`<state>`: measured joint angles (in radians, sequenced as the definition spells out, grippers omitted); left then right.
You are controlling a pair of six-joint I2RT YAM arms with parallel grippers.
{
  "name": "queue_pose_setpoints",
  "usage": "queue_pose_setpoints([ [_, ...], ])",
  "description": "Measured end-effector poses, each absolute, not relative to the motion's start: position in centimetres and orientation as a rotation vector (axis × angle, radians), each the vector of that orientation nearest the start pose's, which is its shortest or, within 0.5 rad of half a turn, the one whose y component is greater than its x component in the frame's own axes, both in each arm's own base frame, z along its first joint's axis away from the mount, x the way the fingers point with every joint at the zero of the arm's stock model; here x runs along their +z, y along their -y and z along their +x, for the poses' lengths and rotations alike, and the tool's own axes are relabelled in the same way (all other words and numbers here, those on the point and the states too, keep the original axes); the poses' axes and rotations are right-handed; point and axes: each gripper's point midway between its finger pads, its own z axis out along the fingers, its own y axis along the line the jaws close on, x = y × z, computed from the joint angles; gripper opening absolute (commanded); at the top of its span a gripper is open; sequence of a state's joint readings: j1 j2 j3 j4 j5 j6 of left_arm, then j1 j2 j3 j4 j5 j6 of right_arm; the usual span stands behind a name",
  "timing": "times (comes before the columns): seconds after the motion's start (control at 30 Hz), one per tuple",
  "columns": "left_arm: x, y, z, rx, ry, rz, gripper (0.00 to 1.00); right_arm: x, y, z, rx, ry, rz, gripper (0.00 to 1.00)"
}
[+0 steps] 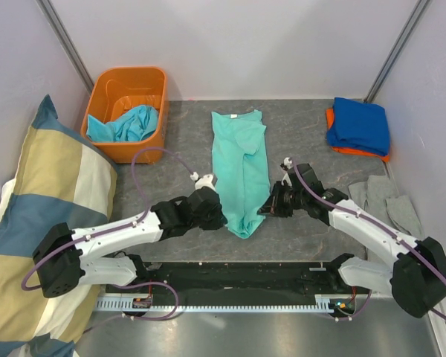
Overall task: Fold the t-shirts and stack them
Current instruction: Fold the tshirt
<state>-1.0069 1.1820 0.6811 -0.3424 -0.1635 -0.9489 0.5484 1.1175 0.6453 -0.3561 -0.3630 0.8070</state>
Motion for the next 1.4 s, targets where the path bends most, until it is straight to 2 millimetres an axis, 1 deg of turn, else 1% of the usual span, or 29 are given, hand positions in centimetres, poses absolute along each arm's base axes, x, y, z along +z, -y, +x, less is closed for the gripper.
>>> queue_pose_setpoints([
  [0.07, 10.4, 27.7, 17.5, -0.69, -2.478, 0.01, 0.02, 11.1, -22.9, 20.3, 1.002, -2.595, 0.142, 0.0],
  [0.13, 11.2, 28.3, 18.3, -0.683, -2.456, 0.024, 0.02, 11.2, -23.4, 21.5, 0.98, -2.599, 0.139, 0.0],
  [0.23, 11.3, 28.4, 19.5, -0.651, -2.443, 0.034, 0.02, 11.4, -23.8, 23.2, 0.939, -2.597, 0.133, 0.0],
  [0.3, 11.1, 28.1, 20.6, -0.616, -2.44, 0.028, 0.02, 12.0, -24.5, 24.9, 0.915, -2.58, 0.118, 0.0],
  [0.4, 11.0, 27.4, 22.8, -0.565, -2.432, 0.001, 0.02, 13.4, -26.0, 28.0, 0.898, -2.539, 0.088, 0.0],
  [0.43, 11.1, 27.1, 23.9, -0.548, -2.425, -0.011, 0.02, 13.9, -26.5, 29.3, 0.893, -2.521, 0.078, 0.0],
  [0.5, 11.6, 26.8, 25.9, -0.528, -2.4, -0.029, 0.02, 14.5, -27.4, 31.3, 0.885, -2.498, 0.064, 0.0],
  [0.6, 12.4, 26.3, 28.6, -0.51, -2.362, -0.055, 0.02, 14.6, -27.9, 34.1, 0.869, -2.481, 0.068, 0.0],
  [0.63, 12.7, 26.1, 29.7, -0.505, -2.346, -0.067, 0.02, 14.4, -27.8, 35.3, 0.859, -2.478, 0.077, 0.0],
  [0.73, 12.6, 25.6, 32.4, -0.479, -2.326, -0.087, 0.02, 13.6, -27.1, 37.6, 0.833, -2.477, 0.11, 0.0],
  [0.8, 12.2, 25.0, 33.5, -0.459, -2.325, -0.103, 0.02, 12.9, -26.5, 38.6, 0.814, -2.484, 0.131, 0.0],
  [0.97, 10.4, 24.7, 36.0, -0.422, -2.351, -0.095, 0.02, 11.1, -24.7, 40.3, 0.773, -2.506, 0.19, 0.0],
  [1.17, 8.1, 24.9, 37.7, -0.405, -2.392, -0.074, 0.02, 10.2, -23.3, 41.5, 0.748, -2.514, 0.232, 0.0],
  [1.27, 7.6, 25.3, 38.7, -0.412, -2.399, -0.064, 0.02, 10.0, -22.9, 42.0, 0.742, -2.513, 0.245, 0.0],
  [1.4, 7.5, 25.6, 40.2, -0.433, -2.396, -0.061, 0.02, 9.6, -22.5, 42.5, 0.734, -2.517, 0.257, 0.0],
])
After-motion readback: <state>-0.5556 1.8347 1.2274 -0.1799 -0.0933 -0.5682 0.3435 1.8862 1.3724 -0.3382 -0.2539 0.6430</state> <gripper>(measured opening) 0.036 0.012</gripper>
